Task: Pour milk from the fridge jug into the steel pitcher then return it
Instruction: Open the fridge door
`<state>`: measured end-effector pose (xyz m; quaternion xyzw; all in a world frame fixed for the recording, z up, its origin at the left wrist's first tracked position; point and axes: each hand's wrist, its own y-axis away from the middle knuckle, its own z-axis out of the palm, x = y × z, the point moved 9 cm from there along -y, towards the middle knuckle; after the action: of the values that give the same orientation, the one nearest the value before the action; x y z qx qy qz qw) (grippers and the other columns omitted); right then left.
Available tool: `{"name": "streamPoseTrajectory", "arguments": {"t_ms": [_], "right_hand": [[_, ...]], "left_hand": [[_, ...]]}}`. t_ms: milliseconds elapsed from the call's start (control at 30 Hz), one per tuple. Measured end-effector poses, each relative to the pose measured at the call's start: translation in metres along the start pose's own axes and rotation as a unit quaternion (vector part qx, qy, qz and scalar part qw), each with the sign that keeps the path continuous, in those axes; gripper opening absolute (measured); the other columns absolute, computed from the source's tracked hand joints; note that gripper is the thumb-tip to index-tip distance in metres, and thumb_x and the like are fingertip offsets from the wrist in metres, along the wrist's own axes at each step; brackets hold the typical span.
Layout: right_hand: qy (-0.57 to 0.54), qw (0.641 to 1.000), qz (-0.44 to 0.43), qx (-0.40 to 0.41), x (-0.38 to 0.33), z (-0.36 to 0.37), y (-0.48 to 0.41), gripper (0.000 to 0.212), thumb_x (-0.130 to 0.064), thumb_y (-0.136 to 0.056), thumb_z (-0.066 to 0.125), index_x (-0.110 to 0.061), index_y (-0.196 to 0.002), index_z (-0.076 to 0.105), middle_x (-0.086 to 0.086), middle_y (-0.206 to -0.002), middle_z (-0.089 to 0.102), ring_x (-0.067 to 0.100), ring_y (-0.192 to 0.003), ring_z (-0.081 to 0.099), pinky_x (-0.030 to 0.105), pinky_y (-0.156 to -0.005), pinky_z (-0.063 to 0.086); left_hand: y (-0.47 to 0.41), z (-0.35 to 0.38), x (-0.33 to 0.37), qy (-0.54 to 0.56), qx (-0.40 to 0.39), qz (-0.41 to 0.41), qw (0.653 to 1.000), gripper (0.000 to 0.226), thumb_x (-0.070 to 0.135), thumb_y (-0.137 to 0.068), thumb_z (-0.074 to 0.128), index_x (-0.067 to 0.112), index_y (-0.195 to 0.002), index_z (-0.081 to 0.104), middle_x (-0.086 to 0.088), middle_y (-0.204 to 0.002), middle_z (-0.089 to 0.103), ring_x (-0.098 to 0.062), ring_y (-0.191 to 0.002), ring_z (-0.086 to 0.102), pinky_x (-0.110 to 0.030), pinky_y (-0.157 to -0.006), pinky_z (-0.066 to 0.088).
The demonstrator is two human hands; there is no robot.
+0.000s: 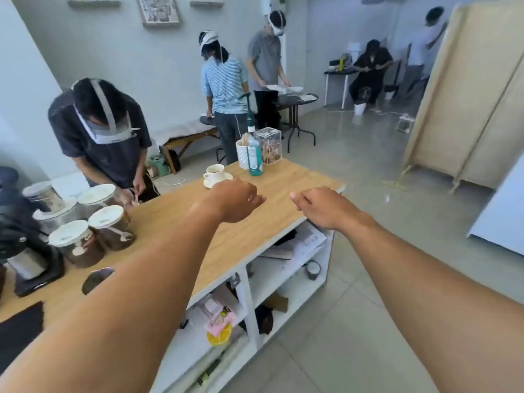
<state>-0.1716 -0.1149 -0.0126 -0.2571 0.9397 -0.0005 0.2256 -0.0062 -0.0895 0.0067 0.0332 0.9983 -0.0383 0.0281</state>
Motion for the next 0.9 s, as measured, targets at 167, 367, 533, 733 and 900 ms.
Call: {"name": "streamPoseTrajectory", "arguments": {"t_ms": [167, 367, 533, 733, 900], "right_hand": [[0.028, 0.994, 0.102, 0.043, 0.108, -0.048, 0.073, 0.057, -0.05, -0.102, 0.029, -0.009, -0.093, 0.068, 0.012, -0.099, 0.07, 0.033, -0.096, 0.062, 0.04, -0.085, 0.05], [0.03, 0.969, 0.22, 0.111, 0.209, -0.121, 0.169, 0.062, -0.052, -0.101, 0.03, -0.005, -0.091, 0.069, 0.015, -0.097, 0.07, 0.033, -0.093, 0.063, 0.042, -0.088, 0.05], [0.017, 0.939, 0.312, 0.139, 0.266, -0.155, 0.247, 0.068, -0.056, -0.099, 0.027, -0.001, -0.097, 0.066, 0.014, -0.094, 0.069, 0.031, -0.09, 0.065, 0.044, -0.089, 0.051], [0.029, 0.889, 0.426, 0.166, 0.313, -0.179, 0.33, 0.069, -0.057, -0.099, 0.025, 0.0, -0.104, 0.065, 0.015, -0.098, 0.069, 0.033, -0.095, 0.064, 0.043, -0.09, 0.051], [0.041, 0.845, 0.5, 0.185, 0.329, -0.192, 0.384, 0.073, -0.06, -0.097, 0.023, -0.001, -0.099, 0.065, 0.013, -0.095, 0.069, 0.031, -0.09, 0.064, 0.046, -0.087, 0.051]], "left_hand": [[-0.035, -0.002, 0.132, 0.002, 0.006, 0.12, 0.993, 0.049, 0.054, -0.102, 0.034, 0.018, -0.109, 0.066, -0.005, -0.11, 0.068, -0.029, -0.097, 0.062, -0.035, -0.075, 0.046], [-0.059, -0.011, 0.28, 0.029, 0.027, 0.247, 0.968, 0.044, 0.052, -0.101, 0.038, 0.018, -0.108, 0.064, -0.008, -0.11, 0.07, -0.032, -0.102, 0.061, -0.034, -0.074, 0.038], [-0.068, -0.025, 0.379, 0.049, 0.035, 0.329, 0.942, 0.045, 0.054, -0.101, 0.037, 0.019, -0.111, 0.064, -0.007, -0.11, 0.069, -0.032, -0.102, 0.062, -0.033, -0.073, 0.04], [-0.058, -0.03, 0.492, 0.064, 0.027, 0.439, 0.896, 0.044, 0.053, -0.101, 0.037, 0.02, -0.109, 0.065, -0.004, -0.104, 0.068, -0.026, -0.098, 0.06, -0.033, -0.073, 0.04], [-0.05, -0.031, 0.56, 0.071, 0.014, 0.519, 0.852, 0.043, 0.054, -0.101, 0.036, 0.022, -0.107, 0.065, 0.0, -0.105, 0.067, -0.022, -0.088, 0.055, -0.032, -0.069, 0.036]]}}
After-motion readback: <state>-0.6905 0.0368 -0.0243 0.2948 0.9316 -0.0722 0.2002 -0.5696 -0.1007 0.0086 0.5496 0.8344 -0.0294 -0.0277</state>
